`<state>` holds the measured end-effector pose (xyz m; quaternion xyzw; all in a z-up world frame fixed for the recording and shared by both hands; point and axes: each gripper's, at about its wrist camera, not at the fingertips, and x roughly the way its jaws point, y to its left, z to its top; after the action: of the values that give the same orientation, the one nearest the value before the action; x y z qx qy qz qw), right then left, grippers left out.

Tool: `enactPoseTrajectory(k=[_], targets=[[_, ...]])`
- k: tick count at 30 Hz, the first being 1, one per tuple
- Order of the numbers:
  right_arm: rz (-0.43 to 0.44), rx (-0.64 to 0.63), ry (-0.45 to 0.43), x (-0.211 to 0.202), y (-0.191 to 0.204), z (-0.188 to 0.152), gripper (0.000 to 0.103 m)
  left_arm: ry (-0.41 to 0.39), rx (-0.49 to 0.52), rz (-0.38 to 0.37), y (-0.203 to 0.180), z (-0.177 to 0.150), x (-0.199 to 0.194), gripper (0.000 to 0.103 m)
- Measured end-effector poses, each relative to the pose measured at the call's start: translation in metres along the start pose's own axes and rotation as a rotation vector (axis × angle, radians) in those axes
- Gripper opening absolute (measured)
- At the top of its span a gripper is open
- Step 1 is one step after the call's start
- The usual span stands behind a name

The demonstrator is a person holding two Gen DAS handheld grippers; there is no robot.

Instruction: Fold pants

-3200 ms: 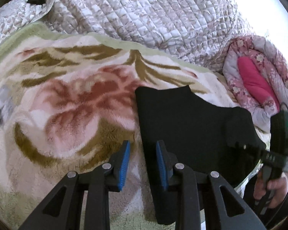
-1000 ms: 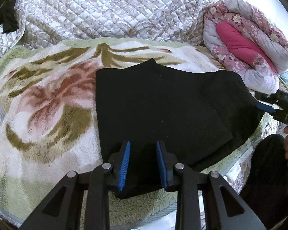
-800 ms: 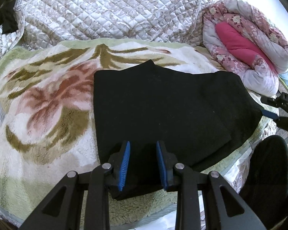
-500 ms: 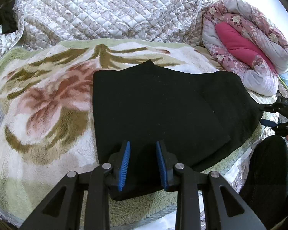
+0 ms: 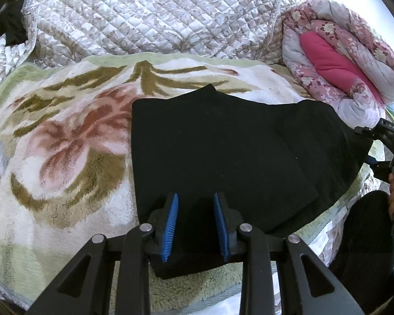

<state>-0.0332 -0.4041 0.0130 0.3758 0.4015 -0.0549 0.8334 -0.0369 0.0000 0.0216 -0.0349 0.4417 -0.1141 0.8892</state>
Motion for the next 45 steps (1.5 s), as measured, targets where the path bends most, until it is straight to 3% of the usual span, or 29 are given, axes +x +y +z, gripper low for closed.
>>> enactPoseTrajectory(k=[3,7,9,14,19,29,34,38,42,45], targets=[[0.005,0.047,0.044,0.015,-0.008,0.006,0.062,0.006,-0.001,0.006,-0.001,0.000,0.003,0.030],[0.005,0.030,0.011,0.010,0.000,0.008,0.056,0.007,-0.001,0.005,-0.001,0.000,0.003,0.030],[0.017,0.016,-0.017,0.004,0.004,0.005,0.041,0.008,-0.001,0.007,-0.001,0.000,0.003,0.030],[0.035,0.006,-0.016,0.002,0.003,0.008,0.024,0.008,-0.002,0.008,-0.001,0.000,0.004,0.030],[0.105,-0.092,-0.043,-0.012,0.031,0.007,0.021,0.005,-0.007,0.006,-0.001,0.000,0.003,0.030],[0.269,-0.390,-0.023,-0.027,0.135,-0.020,0.021,-0.028,-0.045,0.015,0.015,0.002,-0.010,0.030],[0.345,-0.535,0.050,-0.017,0.182,-0.053,0.021,-0.043,-0.102,0.042,0.036,0.001,-0.017,0.030],[0.377,-0.668,0.188,0.014,0.211,-0.098,0.021,-0.050,-0.143,0.060,0.052,-0.003,-0.021,0.030],[0.359,-0.789,0.343,0.054,0.219,-0.153,0.021,-0.053,-0.173,0.076,0.063,-0.007,-0.023,0.030],[0.300,-0.883,0.381,0.072,0.220,-0.182,0.021,-0.053,-0.185,0.083,0.069,-0.011,-0.025,0.030]])
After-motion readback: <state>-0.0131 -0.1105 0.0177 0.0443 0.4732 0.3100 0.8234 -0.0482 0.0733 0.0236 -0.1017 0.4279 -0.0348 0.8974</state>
